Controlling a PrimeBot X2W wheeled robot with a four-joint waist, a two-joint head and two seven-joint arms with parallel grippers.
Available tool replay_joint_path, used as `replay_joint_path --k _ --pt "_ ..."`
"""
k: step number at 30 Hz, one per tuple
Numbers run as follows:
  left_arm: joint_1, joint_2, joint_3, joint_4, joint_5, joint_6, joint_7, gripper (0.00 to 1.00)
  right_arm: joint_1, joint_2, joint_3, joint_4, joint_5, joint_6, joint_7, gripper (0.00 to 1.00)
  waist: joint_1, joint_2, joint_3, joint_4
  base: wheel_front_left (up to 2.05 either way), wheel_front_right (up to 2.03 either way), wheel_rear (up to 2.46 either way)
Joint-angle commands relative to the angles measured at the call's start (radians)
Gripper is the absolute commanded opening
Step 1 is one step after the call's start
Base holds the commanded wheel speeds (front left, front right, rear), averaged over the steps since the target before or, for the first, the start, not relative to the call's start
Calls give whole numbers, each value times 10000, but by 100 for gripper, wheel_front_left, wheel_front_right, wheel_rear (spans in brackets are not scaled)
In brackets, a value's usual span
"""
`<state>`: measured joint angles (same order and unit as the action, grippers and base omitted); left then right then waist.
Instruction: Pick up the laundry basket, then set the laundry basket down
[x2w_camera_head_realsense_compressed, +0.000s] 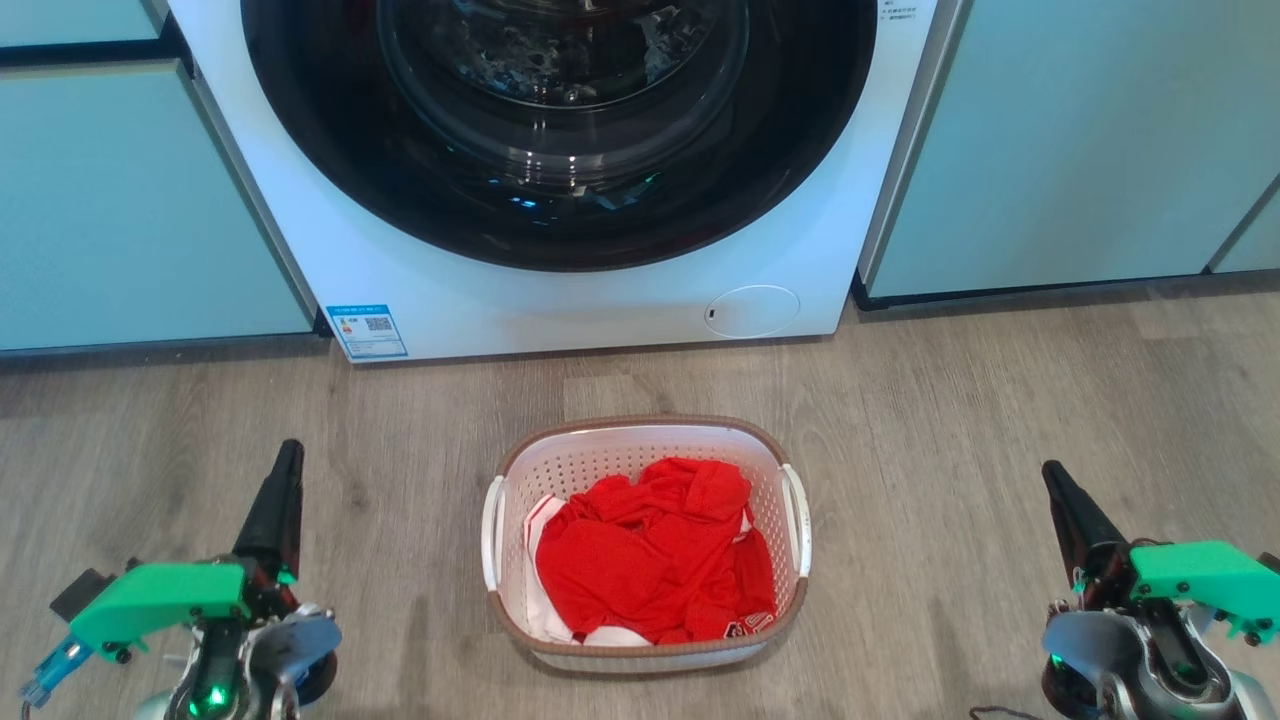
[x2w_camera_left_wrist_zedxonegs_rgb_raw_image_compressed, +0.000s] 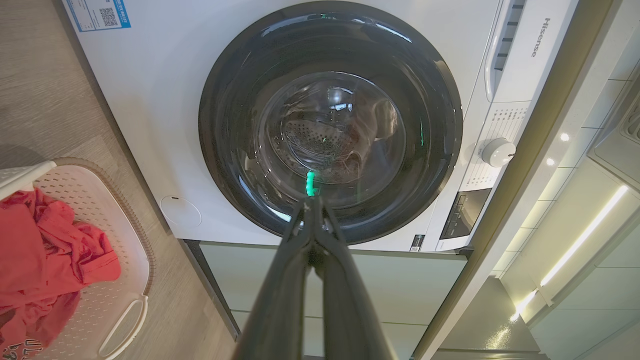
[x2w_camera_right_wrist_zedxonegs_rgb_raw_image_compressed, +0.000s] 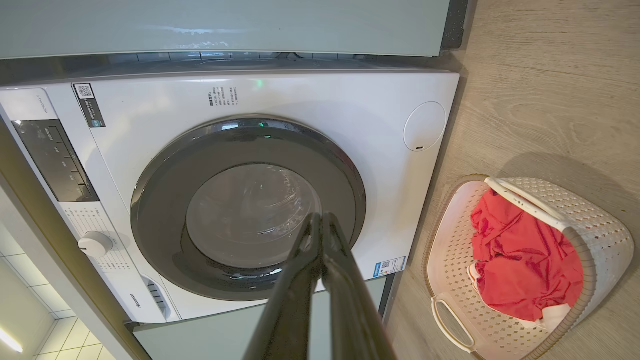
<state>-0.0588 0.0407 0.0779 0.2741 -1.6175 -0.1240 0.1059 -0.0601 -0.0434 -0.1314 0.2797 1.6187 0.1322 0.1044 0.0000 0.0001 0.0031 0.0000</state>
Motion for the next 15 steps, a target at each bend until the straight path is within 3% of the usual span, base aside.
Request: replay_joint_path --k 1,15 --pt "-491 95 357 -292 88 -67 72 0 -479 -68 178 -349 -99 -15 87 0 0 -1 0 0 0 0 0" --pt "-491 95 357 -292 88 -67 72 0 -479 -68 178 -349 -99 -15 87 0 0 -1 0 0 0 0 0"
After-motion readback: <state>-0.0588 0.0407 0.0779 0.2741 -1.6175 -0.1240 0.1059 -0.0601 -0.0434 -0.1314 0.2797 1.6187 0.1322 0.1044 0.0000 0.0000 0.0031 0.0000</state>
